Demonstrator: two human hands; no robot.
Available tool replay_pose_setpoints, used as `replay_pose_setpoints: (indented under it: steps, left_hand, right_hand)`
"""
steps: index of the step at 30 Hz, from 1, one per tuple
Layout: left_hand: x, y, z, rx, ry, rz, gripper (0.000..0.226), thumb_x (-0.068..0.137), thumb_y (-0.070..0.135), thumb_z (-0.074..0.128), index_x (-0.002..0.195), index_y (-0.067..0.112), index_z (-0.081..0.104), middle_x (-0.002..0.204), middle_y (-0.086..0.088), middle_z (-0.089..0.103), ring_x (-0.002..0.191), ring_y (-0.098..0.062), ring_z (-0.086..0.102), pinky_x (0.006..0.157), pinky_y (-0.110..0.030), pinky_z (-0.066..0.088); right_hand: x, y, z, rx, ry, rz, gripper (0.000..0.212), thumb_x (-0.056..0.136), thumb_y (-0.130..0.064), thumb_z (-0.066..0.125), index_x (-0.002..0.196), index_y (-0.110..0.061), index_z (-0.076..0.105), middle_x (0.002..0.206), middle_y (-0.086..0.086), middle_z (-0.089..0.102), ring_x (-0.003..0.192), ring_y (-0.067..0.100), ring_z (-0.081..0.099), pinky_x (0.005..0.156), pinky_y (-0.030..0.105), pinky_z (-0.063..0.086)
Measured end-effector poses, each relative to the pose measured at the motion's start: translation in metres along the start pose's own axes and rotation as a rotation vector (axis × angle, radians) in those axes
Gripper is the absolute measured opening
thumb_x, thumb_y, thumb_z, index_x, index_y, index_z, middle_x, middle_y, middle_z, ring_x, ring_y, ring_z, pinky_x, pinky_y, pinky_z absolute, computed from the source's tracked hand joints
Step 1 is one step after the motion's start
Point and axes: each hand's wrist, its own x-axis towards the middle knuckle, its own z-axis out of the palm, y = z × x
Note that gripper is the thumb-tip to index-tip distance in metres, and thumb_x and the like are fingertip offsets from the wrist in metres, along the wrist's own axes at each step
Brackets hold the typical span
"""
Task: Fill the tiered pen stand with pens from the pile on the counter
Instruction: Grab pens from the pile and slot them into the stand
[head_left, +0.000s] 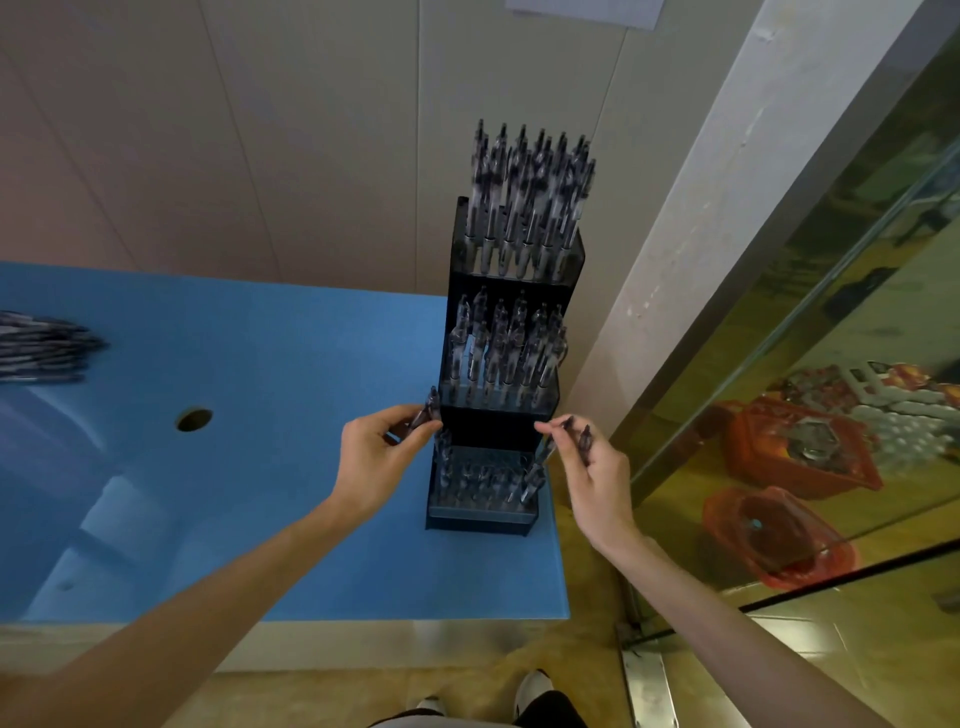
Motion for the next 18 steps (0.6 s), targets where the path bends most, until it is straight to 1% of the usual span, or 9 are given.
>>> replay_pose_setpoints:
  steps: [2, 4, 7, 9, 11, 12, 14, 16, 18]
  left_hand:
    - [-0.001, -0.003, 0.002, 0.012, -0.008, 0.004, 0.005, 0.091, 0.026, 0.076, 0.092, 0.022, 0.08, 0.063, 0.014, 0.061, 0.053, -0.005, 0.042, 0.051, -0.02, 0.037]
    - [-0.001, -0.005, 0.004, 0.026, -0.012, 0.004, 0.005, 0.092, 0.026, 0.075, 0.091, 0.022, 0.08, 0.062, 0.015, 0.06, 0.052, -0.006, 0.043, 0.051, -0.02, 0.036]
    - [0.0, -0.012, 0.005, 0.011, -0.009, -0.025, 0.006, 0.092, 0.029, 0.075, 0.093, 0.025, 0.08, 0.068, 0.009, 0.067, 0.056, -0.012, 0.052, 0.053, -0.033, 0.046]
    - [0.001, -0.016, 0.005, 0.003, -0.02, -0.032, 0.01, 0.092, 0.032, 0.074, 0.096, 0.025, 0.08, 0.072, 0.001, 0.071, 0.063, -0.028, 0.06, 0.059, -0.045, 0.054]
    - [0.002, -0.017, 0.007, 0.011, -0.029, -0.013, 0.012, 0.093, 0.034, 0.074, 0.096, 0.024, 0.079, 0.072, 0.0, 0.07, 0.064, -0.032, 0.06, 0.06, -0.048, 0.055]
    - [0.002, -0.017, 0.007, 0.022, -0.035, 0.002, 0.011, 0.093, 0.032, 0.074, 0.096, 0.023, 0.079, 0.07, 0.003, 0.069, 0.06, -0.026, 0.059, 0.058, -0.044, 0.055]
    - [0.003, -0.014, 0.008, 0.061, -0.046, 0.053, 0.01, 0.092, 0.028, 0.075, 0.095, 0.019, 0.079, 0.064, 0.016, 0.064, 0.052, -0.01, 0.052, 0.052, -0.028, 0.046]
    - [0.004, -0.011, 0.007, 0.112, -0.051, 0.104, 0.011, 0.091, 0.026, 0.076, 0.095, 0.016, 0.079, 0.062, 0.023, 0.06, 0.05, -0.005, 0.049, 0.052, -0.015, 0.038]
    - [0.006, -0.011, 0.006, 0.143, -0.046, 0.114, 0.011, 0.091, 0.025, 0.077, 0.095, 0.016, 0.079, 0.062, 0.025, 0.061, 0.052, -0.002, 0.052, 0.053, -0.01, 0.036]
  right_hand:
    - [-0.002, 0.006, 0.003, -0.084, -0.053, -0.038, 0.037, 0.106, -0.044, 0.043, 0.124, -0.022, 0.067, 0.057, -0.012, 0.048, 0.041, 0.009, 0.033, 0.045, 0.02, 0.023]
    - [-0.003, 0.01, 0.005, -0.087, -0.073, -0.037, 0.037, 0.107, -0.044, 0.042, 0.125, -0.023, 0.065, 0.058, -0.012, 0.051, 0.041, 0.01, 0.036, 0.045, 0.02, 0.025]
    - [-0.002, 0.012, 0.006, -0.081, -0.119, -0.047, 0.036, 0.106, -0.053, 0.04, 0.123, -0.03, 0.063, 0.071, -0.001, 0.066, 0.046, 0.013, 0.046, 0.044, 0.036, 0.039]
    - [-0.001, 0.011, 0.005, -0.063, -0.166, -0.023, 0.036, 0.105, -0.056, 0.041, 0.121, -0.032, 0.063, 0.083, 0.001, 0.071, 0.057, 0.016, 0.058, 0.056, 0.046, 0.05]
    - [0.0, 0.008, 0.005, -0.075, -0.216, -0.009, 0.035, 0.104, -0.053, 0.044, 0.12, -0.03, 0.065, 0.092, -0.004, 0.073, 0.075, 0.013, 0.067, 0.069, 0.044, 0.055]
    - [0.001, 0.007, 0.005, -0.081, -0.247, 0.008, 0.032, 0.105, -0.048, 0.046, 0.119, -0.028, 0.066, 0.095, -0.008, 0.074, 0.085, 0.012, 0.069, 0.076, 0.042, 0.056]
    - [0.003, 0.008, 0.004, -0.064, -0.274, 0.089, 0.025, 0.106, -0.037, 0.049, 0.115, -0.026, 0.069, 0.098, -0.012, 0.074, 0.096, 0.009, 0.069, 0.087, 0.039, 0.055]
    - [0.006, 0.01, 0.002, -0.054, -0.263, 0.156, 0.022, 0.106, -0.03, 0.05, 0.11, -0.027, 0.072, 0.095, -0.013, 0.074, 0.094, 0.01, 0.069, 0.09, 0.041, 0.055]
    - [0.007, 0.008, 0.0, -0.065, -0.268, 0.163, 0.022, 0.105, -0.026, 0.052, 0.107, -0.025, 0.074, 0.094, -0.014, 0.075, 0.092, 0.01, 0.07, 0.09, 0.039, 0.055]
